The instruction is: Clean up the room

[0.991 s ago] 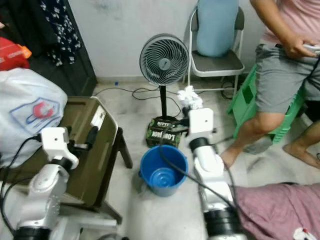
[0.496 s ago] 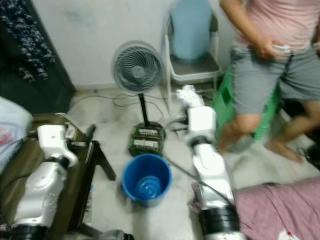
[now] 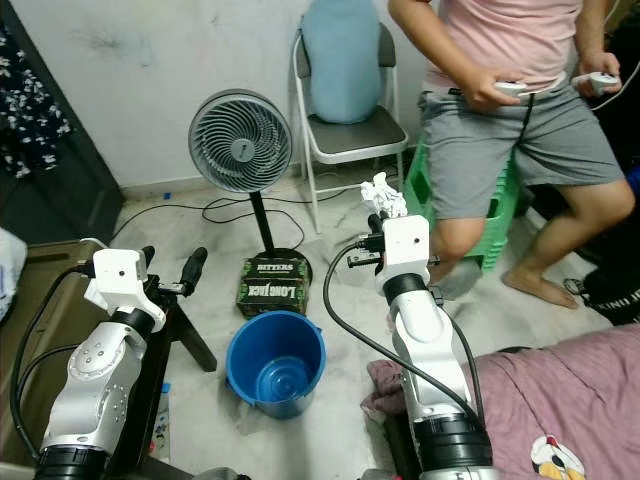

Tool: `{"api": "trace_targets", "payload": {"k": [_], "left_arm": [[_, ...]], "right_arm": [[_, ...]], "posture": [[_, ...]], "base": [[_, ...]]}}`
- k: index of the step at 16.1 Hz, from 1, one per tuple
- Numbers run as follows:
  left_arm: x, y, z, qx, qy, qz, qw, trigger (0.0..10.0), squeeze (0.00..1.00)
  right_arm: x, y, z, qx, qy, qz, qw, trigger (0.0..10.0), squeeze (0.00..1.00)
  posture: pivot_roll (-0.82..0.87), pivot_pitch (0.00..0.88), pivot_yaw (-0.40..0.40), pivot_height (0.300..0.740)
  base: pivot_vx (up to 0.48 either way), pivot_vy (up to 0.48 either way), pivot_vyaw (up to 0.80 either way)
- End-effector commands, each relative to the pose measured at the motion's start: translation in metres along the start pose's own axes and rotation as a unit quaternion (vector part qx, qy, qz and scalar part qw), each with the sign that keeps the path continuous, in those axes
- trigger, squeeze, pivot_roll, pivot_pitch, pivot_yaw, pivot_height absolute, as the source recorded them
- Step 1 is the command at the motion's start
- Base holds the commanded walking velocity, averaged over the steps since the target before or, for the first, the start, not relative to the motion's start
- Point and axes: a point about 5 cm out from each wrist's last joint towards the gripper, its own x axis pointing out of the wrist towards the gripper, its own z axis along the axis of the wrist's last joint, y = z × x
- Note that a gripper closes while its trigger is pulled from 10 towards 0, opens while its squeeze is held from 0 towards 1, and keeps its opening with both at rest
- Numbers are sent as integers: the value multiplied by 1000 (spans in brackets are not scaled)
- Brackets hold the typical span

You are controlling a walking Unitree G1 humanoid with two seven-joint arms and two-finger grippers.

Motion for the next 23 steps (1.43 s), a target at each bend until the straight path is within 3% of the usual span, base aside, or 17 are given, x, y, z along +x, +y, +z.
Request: {"api": "trace_targets", "payload": {"k": [1, 4, 15, 23], "left_arm": [[-2, 5, 1, 4, 0, 4, 1000, 10000, 0], [-2, 5, 1, 3, -1, 2, 1000, 10000, 0], [0, 5, 1, 5, -2, 1, 1000, 10000, 0], [1, 9, 0, 14, 2, 27, 1000, 10000, 0]], "right_arm": [[3, 2, 8, -1, -16, 2, 1000, 10000, 0], [3, 2, 7, 0, -15, 2, 1000, 10000, 0], [5, 4, 8, -3, -18, 7, 1000, 10000, 0], [7, 8, 10, 0, -27, 20, 999, 10000, 0]], "posture": [[-61, 0, 56, 740], [-61, 0, 55, 740], [-59, 0, 53, 740], [-53, 0, 52, 740]], "base": [[0, 0, 800], [165, 0, 602], [290, 0, 0], [100, 0, 653]]}}
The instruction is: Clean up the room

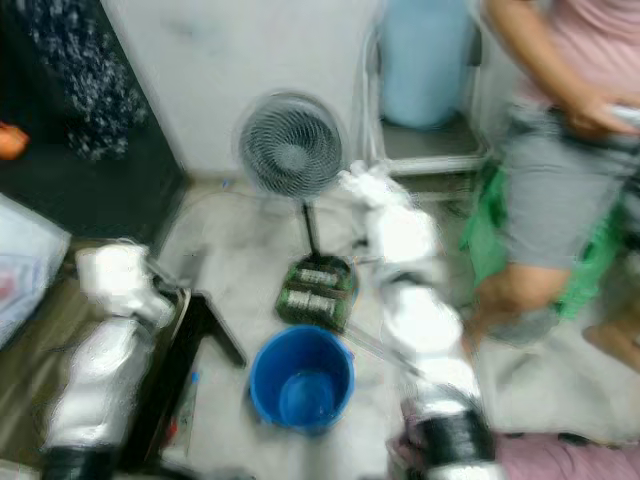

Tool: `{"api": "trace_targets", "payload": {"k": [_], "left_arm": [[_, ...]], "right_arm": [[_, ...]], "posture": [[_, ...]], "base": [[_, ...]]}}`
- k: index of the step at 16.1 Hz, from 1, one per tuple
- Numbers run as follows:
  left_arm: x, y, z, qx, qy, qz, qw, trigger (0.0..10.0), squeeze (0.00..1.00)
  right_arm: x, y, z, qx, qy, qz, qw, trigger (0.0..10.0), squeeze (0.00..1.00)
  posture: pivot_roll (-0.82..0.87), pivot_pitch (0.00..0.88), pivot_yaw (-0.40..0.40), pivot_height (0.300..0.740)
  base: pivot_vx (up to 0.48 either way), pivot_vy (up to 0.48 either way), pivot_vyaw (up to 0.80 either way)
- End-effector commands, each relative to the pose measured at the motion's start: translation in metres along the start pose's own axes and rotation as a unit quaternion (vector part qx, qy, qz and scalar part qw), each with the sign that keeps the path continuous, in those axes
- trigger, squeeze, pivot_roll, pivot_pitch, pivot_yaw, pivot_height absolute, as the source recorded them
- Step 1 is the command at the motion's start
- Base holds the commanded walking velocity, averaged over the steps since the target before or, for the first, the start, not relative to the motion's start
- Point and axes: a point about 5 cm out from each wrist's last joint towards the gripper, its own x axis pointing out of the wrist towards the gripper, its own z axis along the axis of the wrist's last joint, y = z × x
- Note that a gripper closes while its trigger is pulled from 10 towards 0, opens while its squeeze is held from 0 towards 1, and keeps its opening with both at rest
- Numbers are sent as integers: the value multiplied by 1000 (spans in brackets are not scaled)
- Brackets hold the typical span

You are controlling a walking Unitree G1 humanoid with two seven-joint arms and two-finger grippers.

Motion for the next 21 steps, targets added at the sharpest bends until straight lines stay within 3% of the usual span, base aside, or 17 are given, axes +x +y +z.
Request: {"api": "trace_targets", "payload": {"k": [1, 3, 8, 13, 19, 21], "left_arm": [[-8, 22, -2, 18, 11, 36, 999, 10000, 0], [-8, 23, -2, 20, 11, 37, 999, 10000, 0], [-11, 27, -1, 40, 8, 41, 998, 10000, 0], [-15, 28, 5, 55, -6, 14, 998, 10000, 0], [-15, 25, 5, 53, -9, 3, 999, 10000, 0], [-15, 24, 5, 52, -8, 0, 999, 10000, 0]], "right_arm": [[6, 20, 10, 16, -22, 27, 999, 10000, 0], [7, 20, 9, 17, -19, 24, 999, 10000, 0], [9, 21, 4, 20, -6, 14, 1000, 10000, 0], [11, 12, -12, 31, 44, -38, 998, 10000, 0], [10, 16, -9, 33, 30, -25, 999, 10000, 0], [9, 15, -8, 35, 29, -27, 999, 10000, 0]], "posture": [[-53, 0, 52, 740], [-49, 0, 52, 740], [-33, 0, 49, 740], [-11, 0, 51, 740], [-20, 0, 58, 740], [-24, 0, 57, 740]], "base": [[0, 0, 800], [0, 0, 766], [0, 0, 0], [0, 0, 0], [233, 0, 0], [289, 0, 694]]}}
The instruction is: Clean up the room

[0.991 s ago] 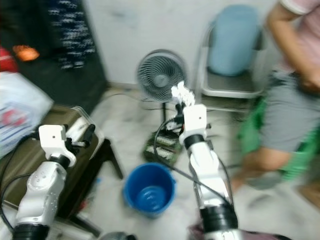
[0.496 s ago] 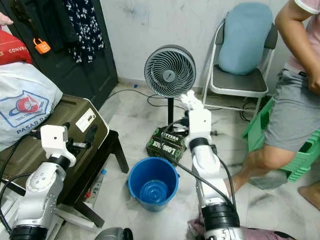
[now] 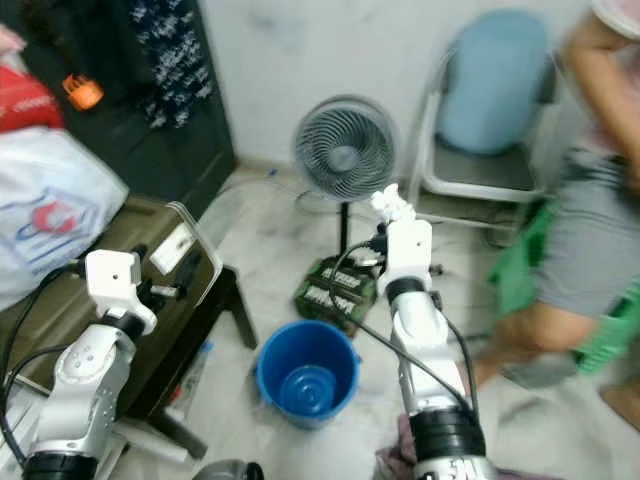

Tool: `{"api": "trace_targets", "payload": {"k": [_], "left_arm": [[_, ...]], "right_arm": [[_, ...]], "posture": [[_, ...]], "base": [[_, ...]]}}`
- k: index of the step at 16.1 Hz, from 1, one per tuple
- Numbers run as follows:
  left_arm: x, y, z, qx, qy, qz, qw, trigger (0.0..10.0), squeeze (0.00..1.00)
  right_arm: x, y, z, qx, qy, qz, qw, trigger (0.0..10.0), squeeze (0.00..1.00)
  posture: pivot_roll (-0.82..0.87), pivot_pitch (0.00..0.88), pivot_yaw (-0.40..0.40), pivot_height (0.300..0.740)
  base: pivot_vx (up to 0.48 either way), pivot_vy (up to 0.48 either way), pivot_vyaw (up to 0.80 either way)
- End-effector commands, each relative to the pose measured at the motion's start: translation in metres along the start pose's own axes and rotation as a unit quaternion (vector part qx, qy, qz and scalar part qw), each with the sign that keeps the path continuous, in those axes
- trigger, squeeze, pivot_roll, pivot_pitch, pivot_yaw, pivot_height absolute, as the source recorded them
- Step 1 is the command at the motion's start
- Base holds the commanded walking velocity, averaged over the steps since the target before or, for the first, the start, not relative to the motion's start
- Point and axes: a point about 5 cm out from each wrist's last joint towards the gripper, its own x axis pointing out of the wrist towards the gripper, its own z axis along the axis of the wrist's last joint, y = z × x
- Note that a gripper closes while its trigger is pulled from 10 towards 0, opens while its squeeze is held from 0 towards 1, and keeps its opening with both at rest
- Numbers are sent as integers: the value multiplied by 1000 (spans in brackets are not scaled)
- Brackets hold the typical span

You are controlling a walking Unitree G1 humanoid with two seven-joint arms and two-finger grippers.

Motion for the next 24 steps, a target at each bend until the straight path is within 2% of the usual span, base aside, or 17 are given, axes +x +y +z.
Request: {"api": "trace_targets", "payload": {"k": [1, 4, 7, 10, 14, 15, 16, 18, 19, 23, 24], "left_arm": [[0, 3, 3, 5, -6, 0, 1000, 10000, 0], [1, 2, 3, 4, -6, -1, 1000, 10000, 0], [1, 5, 1, 14, 1, 24, 1000, 10000, 0], [1, 8, 2, 21, -2, 25, 999, 10000, 0], [-12, 9, 5, 49, 3, -49, 998, 10000, 0], [-19, 7, 5, 64, 13, -81, 995, 10000, 0], [-23, 6, 5, 69, 19, -99, 993, 10000, 0], [-43, 0, 4, 90, 47, -160, 982, 10000, 0], [-56, 3, 5, 96, 62, -171, 979, 10000, 0], [-81, 17, 12, 112, 98, -172, 974, 10000, 0], [-84, 19, 14, 114, 100, -172, 973, 10000, 0]], "right_arm": [[2, 5, 8, 6, -15, 6, 1000, 10000, 0], [2, 4, 9, 10, -18, 11, 1000, 10000, 0], [1, 9, 12, 18, -28, 32, 999, 10000, 0], [2, 7, 10, 16, -22, 16, 999, 10000, 0], [3, 3, -9, 31, 38, -19, 999, 10000, 0], [3, 2, -22, 29, 77, -42, 996, 10000, 0], [3, 2, -27, 39, 93, -54, 993, 10000, 0], [3, -5, -52, 53, 163, -85, 981, 10000, 0], [3, -11, -61, 57, 191, -100, 975, 10000, 0], [9, -15, -72, 76, 225, -118, 964, 10000, 0], [9, -14, -73, 79, 227, -117, 964, 10000, 0]], "posture": [[-25, 0, 56, 740], [-29, 0, 54, 740], [-28, 0, 53, 740], [-22, 0, 52, 740], [25, 5, 52, 740], [40, 16, 58, 740], [57, 27, 66, 740], [99, 57, 85, 740], [127, 85, 107, 740], [196, 152, 170, 740], [196, 152, 170, 740]], "base": [[285, 0, 450], [286, 0, 150], [0, 0, 471], [0, 0, 0], [0, 0, 0], [0, 0, 0], [0, 0, 0], [0, 0, 0], [0, 0, 0], [0, 0, 0], [0, 0, 0]]}}
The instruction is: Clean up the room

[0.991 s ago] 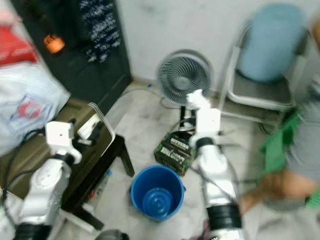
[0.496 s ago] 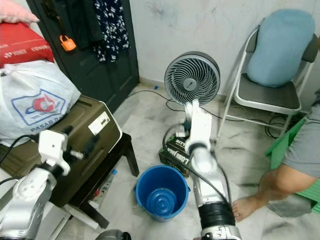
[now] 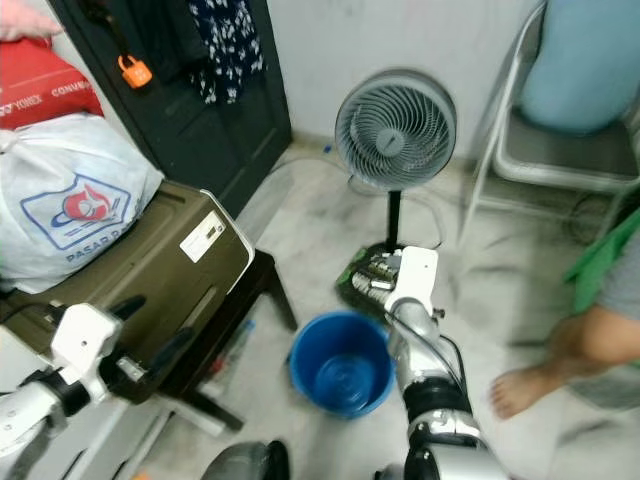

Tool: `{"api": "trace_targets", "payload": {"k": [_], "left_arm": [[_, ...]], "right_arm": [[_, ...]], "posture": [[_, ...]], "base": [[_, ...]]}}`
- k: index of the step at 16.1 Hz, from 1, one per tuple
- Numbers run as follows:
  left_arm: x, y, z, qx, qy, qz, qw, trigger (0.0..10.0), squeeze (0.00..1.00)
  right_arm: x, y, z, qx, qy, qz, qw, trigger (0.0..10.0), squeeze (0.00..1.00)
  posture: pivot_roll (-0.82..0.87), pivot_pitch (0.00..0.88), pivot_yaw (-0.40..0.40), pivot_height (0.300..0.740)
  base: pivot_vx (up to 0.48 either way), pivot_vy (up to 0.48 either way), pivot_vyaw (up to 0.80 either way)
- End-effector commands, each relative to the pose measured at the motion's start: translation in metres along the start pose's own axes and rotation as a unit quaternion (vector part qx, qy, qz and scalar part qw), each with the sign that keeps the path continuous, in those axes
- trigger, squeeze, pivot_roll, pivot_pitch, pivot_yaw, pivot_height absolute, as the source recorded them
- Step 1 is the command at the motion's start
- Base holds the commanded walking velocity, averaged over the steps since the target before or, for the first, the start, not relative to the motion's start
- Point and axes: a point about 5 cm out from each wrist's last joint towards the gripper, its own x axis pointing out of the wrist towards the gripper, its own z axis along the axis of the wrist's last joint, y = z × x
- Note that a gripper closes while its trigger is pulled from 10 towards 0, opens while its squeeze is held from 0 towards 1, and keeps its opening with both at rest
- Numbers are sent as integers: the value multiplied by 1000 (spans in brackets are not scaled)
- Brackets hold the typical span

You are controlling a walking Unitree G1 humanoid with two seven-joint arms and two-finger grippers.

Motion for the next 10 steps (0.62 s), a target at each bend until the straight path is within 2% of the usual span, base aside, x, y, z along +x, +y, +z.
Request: {"api": "trace_targets", "payload": {"k": [1, 4, 10], "left_arm": [[-12, 8, 3, 12, 15, 3, 1000, 10000, 0], [-26, 12, 5, 17, 38, -1, 999, 10000, 0], [-30, 11, 9, 14, 50, -4, 999, 10000, 0]], "right_arm": [[1, 8, -7, 13, 22, 6, 1000, 10000, 0], [3, 30, -15, 25, 57, 39, 997, 10000, 0], [-2, 68, -21, 31, 82, 105, 991, 10000, 0]], "posture": [[219, 172, 188, 740], [245, 194, 204, 740], [257, 201, 204, 740]], "base": [[0, 0, 0], [0, 0, 0], [0, 0, 0]]}}
